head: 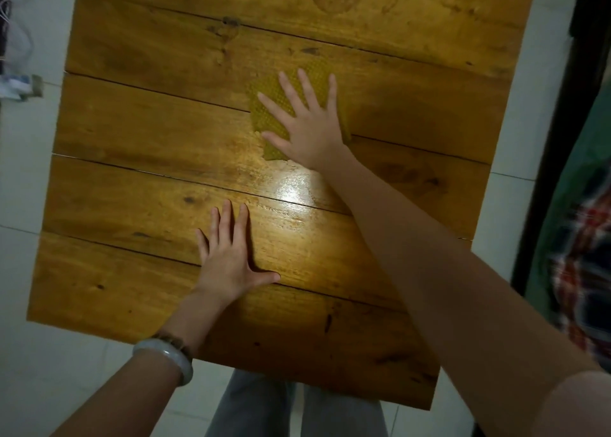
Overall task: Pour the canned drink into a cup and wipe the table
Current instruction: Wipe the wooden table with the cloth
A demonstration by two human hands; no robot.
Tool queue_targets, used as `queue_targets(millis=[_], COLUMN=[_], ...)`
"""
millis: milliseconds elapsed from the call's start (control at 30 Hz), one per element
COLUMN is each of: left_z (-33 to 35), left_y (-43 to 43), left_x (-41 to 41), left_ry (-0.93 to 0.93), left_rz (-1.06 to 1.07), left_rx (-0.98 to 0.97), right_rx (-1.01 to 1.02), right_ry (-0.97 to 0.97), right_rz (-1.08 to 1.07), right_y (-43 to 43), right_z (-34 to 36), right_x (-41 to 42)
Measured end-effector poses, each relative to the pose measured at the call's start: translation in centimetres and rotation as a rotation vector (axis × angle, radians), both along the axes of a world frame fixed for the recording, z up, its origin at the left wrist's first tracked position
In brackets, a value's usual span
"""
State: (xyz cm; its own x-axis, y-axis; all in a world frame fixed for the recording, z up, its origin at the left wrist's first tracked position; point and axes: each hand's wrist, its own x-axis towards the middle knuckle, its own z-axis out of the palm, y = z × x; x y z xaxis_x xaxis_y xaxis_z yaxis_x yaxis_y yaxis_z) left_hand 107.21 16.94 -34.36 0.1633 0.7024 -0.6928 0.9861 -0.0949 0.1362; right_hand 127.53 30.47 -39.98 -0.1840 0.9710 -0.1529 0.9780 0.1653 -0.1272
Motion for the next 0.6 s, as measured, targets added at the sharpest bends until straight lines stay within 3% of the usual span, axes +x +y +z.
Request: queue_targets(millis=[200,400,600], left_z=[0.2,-0.1,-0.5], left_y=[0.0,-0.2,-0.5], left_x=[-0.1,-0.4,-0.8], left_ry=[-0.010,-0.011,-0.072], left_rz=[0.001,-0.014,-0.014], left_rx=[-0.007,0.009,0.056], right_rx=[0.033,-0.157,-0.071], right_ry=[-0.008,-0.094,-0.084], right_rz=[-0.012,-0.090,-0.210], right_y=[-9.7,-23.8,-15.4], right_z=[0.0,1.4,0.5], right_x=[3.3,10.0,7.6])
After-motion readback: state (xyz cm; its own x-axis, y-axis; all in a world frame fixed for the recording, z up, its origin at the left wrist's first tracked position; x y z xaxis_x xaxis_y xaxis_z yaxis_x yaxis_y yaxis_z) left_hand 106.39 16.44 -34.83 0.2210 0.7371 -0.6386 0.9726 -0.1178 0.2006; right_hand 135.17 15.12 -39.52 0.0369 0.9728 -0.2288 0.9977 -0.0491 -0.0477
